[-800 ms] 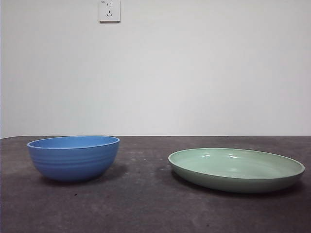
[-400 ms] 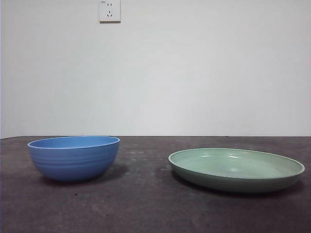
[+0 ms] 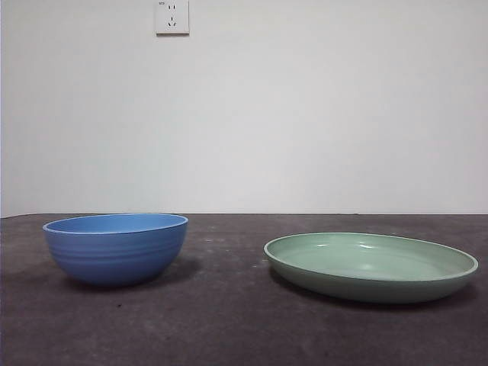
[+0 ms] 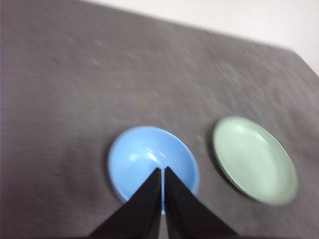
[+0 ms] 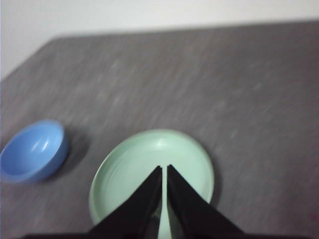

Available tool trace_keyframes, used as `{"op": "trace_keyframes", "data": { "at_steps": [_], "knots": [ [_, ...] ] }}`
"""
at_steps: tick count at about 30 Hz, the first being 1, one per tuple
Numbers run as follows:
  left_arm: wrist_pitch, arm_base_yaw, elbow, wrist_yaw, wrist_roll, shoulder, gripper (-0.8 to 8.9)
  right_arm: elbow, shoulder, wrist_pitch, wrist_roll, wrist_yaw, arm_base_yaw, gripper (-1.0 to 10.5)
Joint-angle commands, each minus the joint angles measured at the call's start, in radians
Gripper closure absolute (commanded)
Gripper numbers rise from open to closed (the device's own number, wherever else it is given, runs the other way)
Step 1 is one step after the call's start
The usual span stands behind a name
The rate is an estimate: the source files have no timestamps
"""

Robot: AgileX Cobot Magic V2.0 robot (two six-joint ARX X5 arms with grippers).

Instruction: Pick up the blue bowl, put it on the green plate, put it on desk

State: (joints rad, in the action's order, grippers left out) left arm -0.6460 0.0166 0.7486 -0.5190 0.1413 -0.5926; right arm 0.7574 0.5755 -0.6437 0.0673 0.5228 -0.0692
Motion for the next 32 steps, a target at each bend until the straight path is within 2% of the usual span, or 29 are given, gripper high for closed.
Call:
{"op": "trace_keyframes", "data": {
  "at_steps": [1,6,10,14,19,22,24,26,28,32],
  "knots": [
    [-0.042,-0.037,0.057,-0.045,-0.08,-0.06,8.04,0.078,0.079,-0.079,-0.109,0.034,0.024,9.4],
    [-0.127,-0.125,0.118,-0.067,-0.139,-0.142,8.04,0.165,0.183,-0.226,-0.183,0.038,0.103,9.4],
    [-0.15,-0.182,0.132,-0.067,-0.157,-0.173,8.04,0.185,0.222,-0.296,-0.211,0.035,0.179,9.4],
    [-0.148,-0.206,0.133,-0.067,-0.157,-0.179,8.04,0.185,0.233,-0.328,-0.216,0.022,0.237,9.4],
    [-0.143,-0.208,0.133,-0.066,-0.156,-0.179,7.93,0.185,0.233,-0.33,-0.214,0.023,0.259,9.4],
    [-0.144,-0.208,0.132,-0.066,-0.155,-0.179,7.03,0.185,0.233,-0.33,-0.208,0.023,0.259,9.1],
    [-0.144,-0.208,0.133,-0.066,-0.151,-0.179,5.84,0.185,0.233,-0.33,-0.205,0.023,0.259,8.1],
    [-0.144,-0.208,0.132,-0.066,-0.149,-0.179,4.53,0.185,0.233,-0.329,-0.204,0.023,0.259,6.5],
    [-0.144,-0.208,0.132,-0.066,-0.149,-0.179,4.12,0.185,0.233,-0.329,-0.199,0.023,0.259,6.1],
    [-0.143,-0.208,0.133,-0.066,-0.148,-0.179,4.1,0.185,0.233,-0.329,-0.198,0.023,0.259,6.1]
  ]
}}
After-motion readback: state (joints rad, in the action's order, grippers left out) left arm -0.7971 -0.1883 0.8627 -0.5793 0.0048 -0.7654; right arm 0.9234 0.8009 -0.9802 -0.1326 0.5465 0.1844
